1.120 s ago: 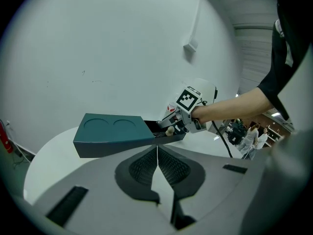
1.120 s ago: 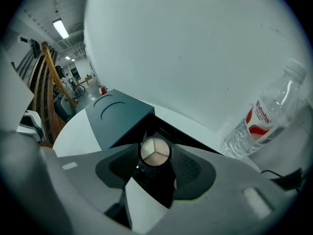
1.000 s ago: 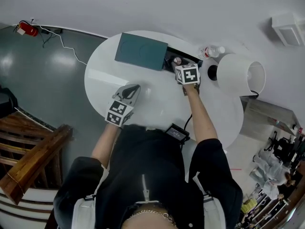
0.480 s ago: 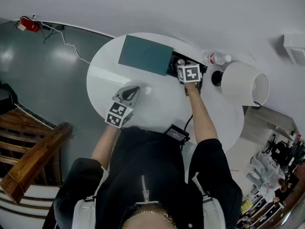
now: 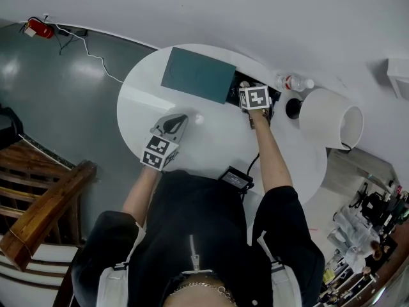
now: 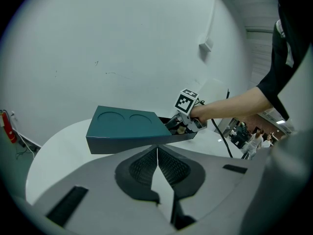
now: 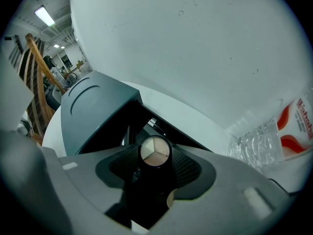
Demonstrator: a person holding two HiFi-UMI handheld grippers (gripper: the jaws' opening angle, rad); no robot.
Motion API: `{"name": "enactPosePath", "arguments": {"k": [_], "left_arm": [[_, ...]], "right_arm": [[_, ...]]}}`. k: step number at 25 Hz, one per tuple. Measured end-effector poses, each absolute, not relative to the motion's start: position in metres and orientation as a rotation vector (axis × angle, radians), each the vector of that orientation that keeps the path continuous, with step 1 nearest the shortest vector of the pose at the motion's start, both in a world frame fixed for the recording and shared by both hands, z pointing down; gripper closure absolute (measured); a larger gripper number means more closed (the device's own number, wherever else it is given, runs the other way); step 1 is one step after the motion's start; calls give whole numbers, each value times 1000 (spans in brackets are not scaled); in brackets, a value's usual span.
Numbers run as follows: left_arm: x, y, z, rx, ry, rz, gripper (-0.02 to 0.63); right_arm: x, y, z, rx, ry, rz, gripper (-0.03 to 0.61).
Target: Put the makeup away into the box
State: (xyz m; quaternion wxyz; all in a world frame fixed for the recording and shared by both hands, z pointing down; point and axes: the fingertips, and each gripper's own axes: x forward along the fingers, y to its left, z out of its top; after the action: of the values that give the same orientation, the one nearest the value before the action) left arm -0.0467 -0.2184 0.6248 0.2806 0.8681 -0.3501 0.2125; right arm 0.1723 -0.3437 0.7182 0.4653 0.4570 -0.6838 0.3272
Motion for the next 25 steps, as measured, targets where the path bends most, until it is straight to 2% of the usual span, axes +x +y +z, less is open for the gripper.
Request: {"name": "enactPosePath", "arguments": {"k": [15, 19, 25], "left_arm": [[-48, -211, 616, 2341, -973, 565, 600], [-44, -201, 609, 2359, -976, 567, 600], [-37, -179, 595, 2395, -991, 562, 600]], "right_arm": [[167, -343, 698, 1164, -1773, 767, 361], [159, -335, 679, 1165, -1864, 745, 409], [148, -315, 635, 1194, -2019, 648, 563]]}}
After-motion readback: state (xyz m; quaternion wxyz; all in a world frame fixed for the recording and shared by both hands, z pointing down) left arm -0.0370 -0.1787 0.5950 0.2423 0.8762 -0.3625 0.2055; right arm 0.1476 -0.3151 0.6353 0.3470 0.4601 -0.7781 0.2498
